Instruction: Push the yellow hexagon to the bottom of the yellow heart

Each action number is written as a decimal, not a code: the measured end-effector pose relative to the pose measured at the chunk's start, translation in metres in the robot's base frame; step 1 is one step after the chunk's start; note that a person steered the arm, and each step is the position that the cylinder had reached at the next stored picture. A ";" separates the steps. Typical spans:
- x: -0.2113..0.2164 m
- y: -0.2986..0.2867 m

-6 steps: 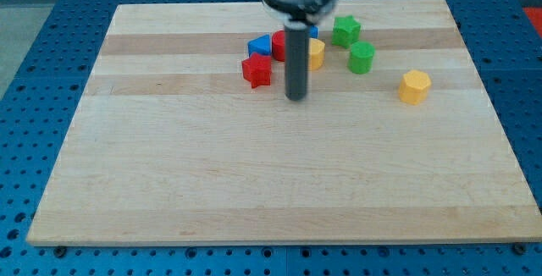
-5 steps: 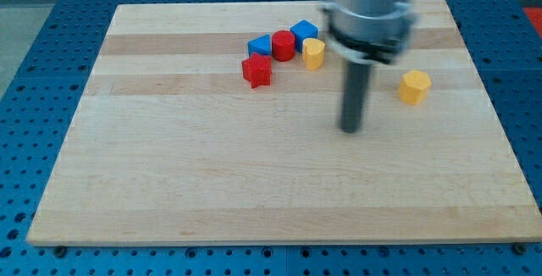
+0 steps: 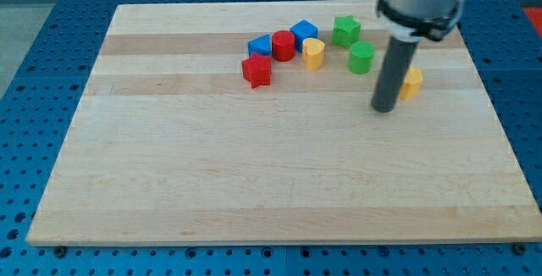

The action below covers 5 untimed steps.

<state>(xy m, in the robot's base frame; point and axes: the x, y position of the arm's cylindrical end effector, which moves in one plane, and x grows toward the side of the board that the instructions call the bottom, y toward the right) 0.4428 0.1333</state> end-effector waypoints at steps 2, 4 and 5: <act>-0.010 0.120; -0.041 0.071; -0.041 0.010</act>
